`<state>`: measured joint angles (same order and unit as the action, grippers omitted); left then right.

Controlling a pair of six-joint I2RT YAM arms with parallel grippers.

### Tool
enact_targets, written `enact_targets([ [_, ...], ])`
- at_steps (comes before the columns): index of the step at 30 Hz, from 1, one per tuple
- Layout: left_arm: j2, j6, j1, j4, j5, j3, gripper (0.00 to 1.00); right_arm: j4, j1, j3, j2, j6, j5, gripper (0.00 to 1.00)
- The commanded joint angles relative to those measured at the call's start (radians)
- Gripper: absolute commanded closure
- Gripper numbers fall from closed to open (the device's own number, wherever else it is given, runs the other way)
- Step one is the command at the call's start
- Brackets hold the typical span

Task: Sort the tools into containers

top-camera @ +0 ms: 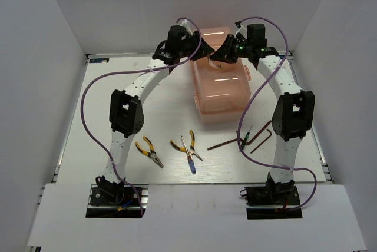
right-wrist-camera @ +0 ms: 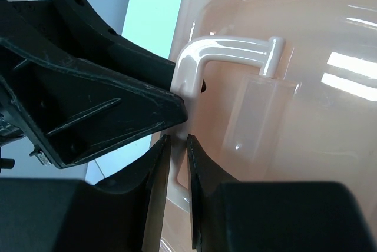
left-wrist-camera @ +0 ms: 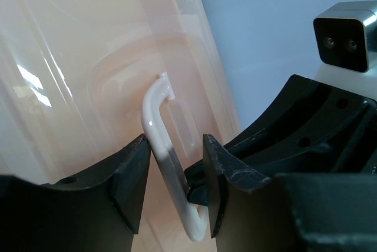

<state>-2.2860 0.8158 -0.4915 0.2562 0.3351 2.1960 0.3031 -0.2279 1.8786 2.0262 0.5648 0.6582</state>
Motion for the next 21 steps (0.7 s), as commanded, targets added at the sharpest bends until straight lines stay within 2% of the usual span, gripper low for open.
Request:
enact_targets([
  [1, -0.015, -0.017, -0.027, 0.086, 0.016, 0.028, 0.51, -0.030, -0.016, -0.009, -0.066, -0.019, 0.055, 0.76],
  [4, -0.024, -0.017, -0.027, 0.086, 0.016, 0.028, 0.54, -0.036, -0.013, -0.022, -0.078, -0.022, 0.061, 0.76],
  [9, -0.024, -0.017, -0.027, 0.095, 0.007, 0.028, 0.62, -0.030, -0.016, -0.035, -0.090, -0.036, 0.061, 0.63],
  [13, -0.033, -0.017, -0.036, 0.095, 0.007, 0.028, 0.66, 0.007, -0.010, -0.042, -0.142, -0.078, 0.038, 0.57],
  [21, -0.033, -0.017, -0.036, 0.095, 0.007, 0.007, 0.68, 0.226, -0.007, -0.091, -0.312, -0.337, -0.136, 0.56],
])
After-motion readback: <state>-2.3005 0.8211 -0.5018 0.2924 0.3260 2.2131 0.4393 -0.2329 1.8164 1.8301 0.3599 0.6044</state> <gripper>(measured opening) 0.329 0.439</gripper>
